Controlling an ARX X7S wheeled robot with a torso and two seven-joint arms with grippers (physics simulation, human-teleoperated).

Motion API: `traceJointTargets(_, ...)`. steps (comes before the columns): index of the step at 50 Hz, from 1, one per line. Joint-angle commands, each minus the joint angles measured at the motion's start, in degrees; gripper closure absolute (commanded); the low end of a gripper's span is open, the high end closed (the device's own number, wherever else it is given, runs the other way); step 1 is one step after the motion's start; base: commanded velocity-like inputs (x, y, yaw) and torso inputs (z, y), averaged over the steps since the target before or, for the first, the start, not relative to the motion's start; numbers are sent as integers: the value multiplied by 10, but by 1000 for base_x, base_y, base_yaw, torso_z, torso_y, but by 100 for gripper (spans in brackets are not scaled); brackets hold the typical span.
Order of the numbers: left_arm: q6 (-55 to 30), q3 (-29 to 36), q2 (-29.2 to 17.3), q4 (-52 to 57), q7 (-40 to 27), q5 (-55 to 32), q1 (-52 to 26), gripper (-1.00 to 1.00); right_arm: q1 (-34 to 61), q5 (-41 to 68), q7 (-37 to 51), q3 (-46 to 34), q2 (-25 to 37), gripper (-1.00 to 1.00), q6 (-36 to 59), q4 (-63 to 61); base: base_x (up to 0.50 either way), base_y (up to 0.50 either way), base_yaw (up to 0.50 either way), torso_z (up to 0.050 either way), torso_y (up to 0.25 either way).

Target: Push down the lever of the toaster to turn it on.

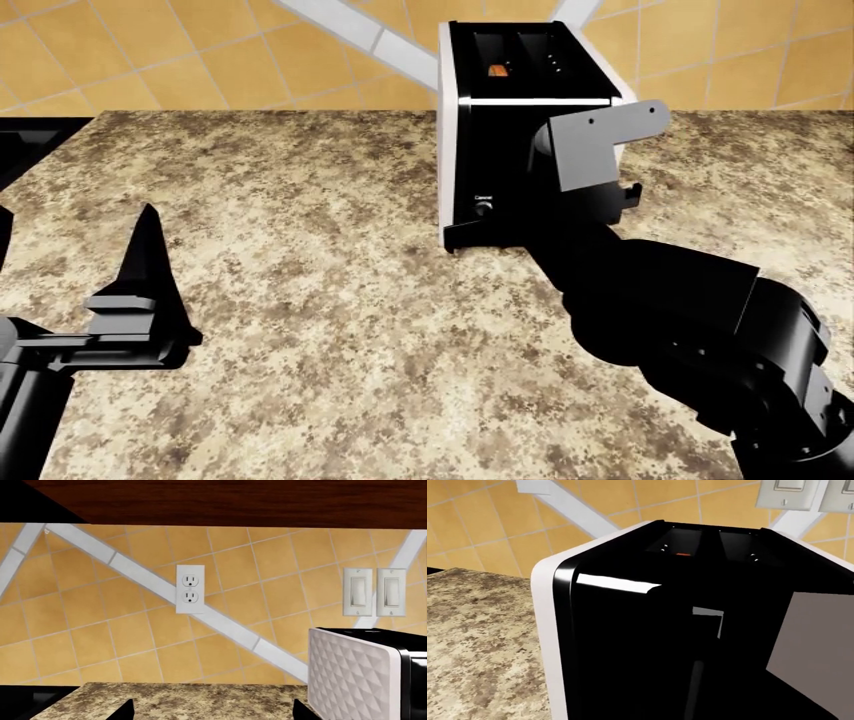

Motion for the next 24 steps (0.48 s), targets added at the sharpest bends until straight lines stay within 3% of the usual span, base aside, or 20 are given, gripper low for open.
traceJointTargets(1, -2, 1, 1, 0, 0, 0, -1, -100, -48, 89, -20, -48, -3, 100, 8, 85, 0, 0, 0, 0, 0)
traceJointTargets(24, -6, 6, 5, -1, 0, 2, -7, -100, -59, 99, -24, -46, -2, 100, 3, 94, 0, 0, 0, -3, 0)
